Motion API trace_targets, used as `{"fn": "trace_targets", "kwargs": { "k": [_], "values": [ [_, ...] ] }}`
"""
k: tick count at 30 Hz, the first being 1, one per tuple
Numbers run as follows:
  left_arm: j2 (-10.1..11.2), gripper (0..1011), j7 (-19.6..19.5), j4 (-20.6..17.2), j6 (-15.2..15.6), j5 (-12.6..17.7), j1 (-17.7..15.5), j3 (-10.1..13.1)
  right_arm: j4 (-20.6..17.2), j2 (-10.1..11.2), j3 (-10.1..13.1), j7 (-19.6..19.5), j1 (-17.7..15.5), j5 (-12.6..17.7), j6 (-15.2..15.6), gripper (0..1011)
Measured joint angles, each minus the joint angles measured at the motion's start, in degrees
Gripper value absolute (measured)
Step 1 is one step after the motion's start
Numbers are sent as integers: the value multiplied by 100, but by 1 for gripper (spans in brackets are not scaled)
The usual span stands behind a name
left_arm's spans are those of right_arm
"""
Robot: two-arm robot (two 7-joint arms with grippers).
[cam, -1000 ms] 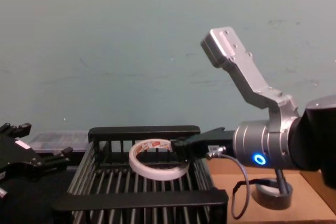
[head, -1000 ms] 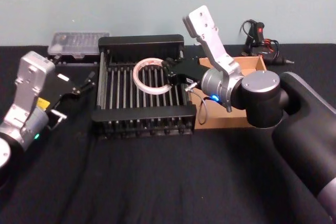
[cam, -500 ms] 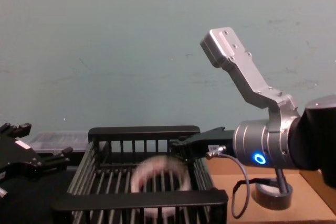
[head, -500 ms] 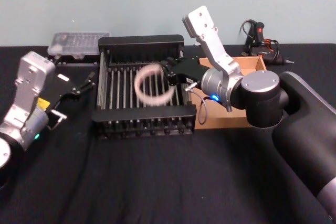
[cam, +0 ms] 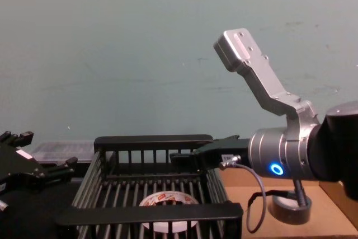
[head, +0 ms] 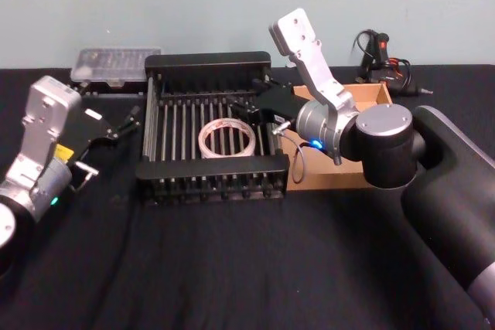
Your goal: Pick up the white tape and place it into the black box , Pick up the silver tape and place it into the brown box.
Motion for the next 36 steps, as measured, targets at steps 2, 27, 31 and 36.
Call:
{"fn": "trace_targets", "kwargs": {
  "k": [2, 27, 31, 36],
  "values": [
    [0, 1001, 0, 0, 0, 0, 0, 0, -2, 1, 0, 1, -1, 2, 0, 674],
    [0, 1001, 0, 0, 0, 0, 0, 0, -294, 96, 178, 132, -159, 28, 18, 1002],
    [0, 1001, 0, 0, 0, 0, 0, 0, -612, 209, 360, 164, -325, 86, 26, 1002],
    [0, 1001, 0, 0, 0, 0, 0, 0, -1172, 408, 712, 95, -663, 174, -19, 1002]
  ]
}}
